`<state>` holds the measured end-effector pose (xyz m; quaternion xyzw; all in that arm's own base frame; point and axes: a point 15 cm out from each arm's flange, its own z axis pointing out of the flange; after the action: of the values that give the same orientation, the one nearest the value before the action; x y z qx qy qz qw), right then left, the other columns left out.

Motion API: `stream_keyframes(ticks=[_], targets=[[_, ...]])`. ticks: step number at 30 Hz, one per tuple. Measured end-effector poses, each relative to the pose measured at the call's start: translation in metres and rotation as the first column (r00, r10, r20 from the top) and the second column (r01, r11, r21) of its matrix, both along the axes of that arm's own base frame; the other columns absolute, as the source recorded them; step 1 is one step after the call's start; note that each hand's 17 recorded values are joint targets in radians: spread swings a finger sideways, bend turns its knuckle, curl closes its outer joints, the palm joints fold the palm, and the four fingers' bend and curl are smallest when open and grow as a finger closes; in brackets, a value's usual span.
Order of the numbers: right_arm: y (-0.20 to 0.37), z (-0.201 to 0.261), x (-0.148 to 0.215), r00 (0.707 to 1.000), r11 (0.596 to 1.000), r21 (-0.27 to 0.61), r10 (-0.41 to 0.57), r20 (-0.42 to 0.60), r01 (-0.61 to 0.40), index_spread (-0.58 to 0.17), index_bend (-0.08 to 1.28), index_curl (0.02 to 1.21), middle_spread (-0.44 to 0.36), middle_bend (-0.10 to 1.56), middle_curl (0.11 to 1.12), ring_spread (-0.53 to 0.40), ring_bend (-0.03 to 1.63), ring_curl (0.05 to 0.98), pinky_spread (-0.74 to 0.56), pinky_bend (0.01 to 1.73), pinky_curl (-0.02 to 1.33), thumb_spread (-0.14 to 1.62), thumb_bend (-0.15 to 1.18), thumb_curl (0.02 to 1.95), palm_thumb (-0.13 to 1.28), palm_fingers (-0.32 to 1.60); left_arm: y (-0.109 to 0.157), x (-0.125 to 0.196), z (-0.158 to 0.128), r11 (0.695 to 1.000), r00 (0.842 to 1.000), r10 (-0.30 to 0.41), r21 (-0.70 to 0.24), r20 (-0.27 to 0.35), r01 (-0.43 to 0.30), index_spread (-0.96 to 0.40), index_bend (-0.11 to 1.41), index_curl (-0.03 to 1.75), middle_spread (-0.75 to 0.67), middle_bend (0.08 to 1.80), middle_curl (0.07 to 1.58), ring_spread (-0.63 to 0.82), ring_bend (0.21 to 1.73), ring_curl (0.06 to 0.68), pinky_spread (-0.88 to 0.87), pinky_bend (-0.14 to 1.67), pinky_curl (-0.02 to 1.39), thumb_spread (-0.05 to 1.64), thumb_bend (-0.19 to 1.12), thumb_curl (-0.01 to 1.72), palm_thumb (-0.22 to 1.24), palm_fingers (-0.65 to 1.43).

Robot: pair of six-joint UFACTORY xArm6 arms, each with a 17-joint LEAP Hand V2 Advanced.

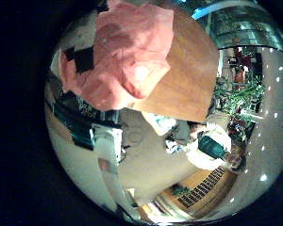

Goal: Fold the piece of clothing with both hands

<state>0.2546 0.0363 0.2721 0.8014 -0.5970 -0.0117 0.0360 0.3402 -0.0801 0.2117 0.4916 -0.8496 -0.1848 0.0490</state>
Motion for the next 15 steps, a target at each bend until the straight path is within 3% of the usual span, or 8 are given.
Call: stream_keyframes(ticks=[10, 15], targets=[[0.001, -0.015, 0.005, 1.000, 1.000, -0.010, -0.005, -0.024, 0.005, -0.487, 0.24, 0.75, -0.256, 0.77, 0.62, -0.300, 1.09, 0.518, -0.55, 1.01, 0.56, 1.08, -0.02, 0.44, 0.59, 0.86, 0.001, 0.001, 0.005, 1.000, 1.000, 0.007, 0.005, -0.013, -0.007, -0.77, 0.36, 1.29, -0.55, 1.00, 0.94, -0.47, 1.32, 0.502, -0.69, 1.03, 0.65, 1.07, -0.01, 0.65, 0.79, 1.10], [0.002, -0.036, 0.003, 0.995, 0.999, -0.032, 0.011, -0.101, -0.015, -0.467, 0.19, 0.75, -0.243, 0.73, 0.63, -0.284, 1.04, 0.511, -0.50, 0.96, 0.54, 1.07, -0.03, 0.43, 0.59, 0.64, 0.001, 0.006, 0.008, 1.000, 1.000, 0.013, 0.002, -0.003, -0.013, -0.78, 0.34, 1.32, -0.56, 1.00, 0.94, -0.47, 1.32, 0.501, -0.68, 1.03, 0.64, 1.08, -0.01, 0.66, 0.79, 1.10]])
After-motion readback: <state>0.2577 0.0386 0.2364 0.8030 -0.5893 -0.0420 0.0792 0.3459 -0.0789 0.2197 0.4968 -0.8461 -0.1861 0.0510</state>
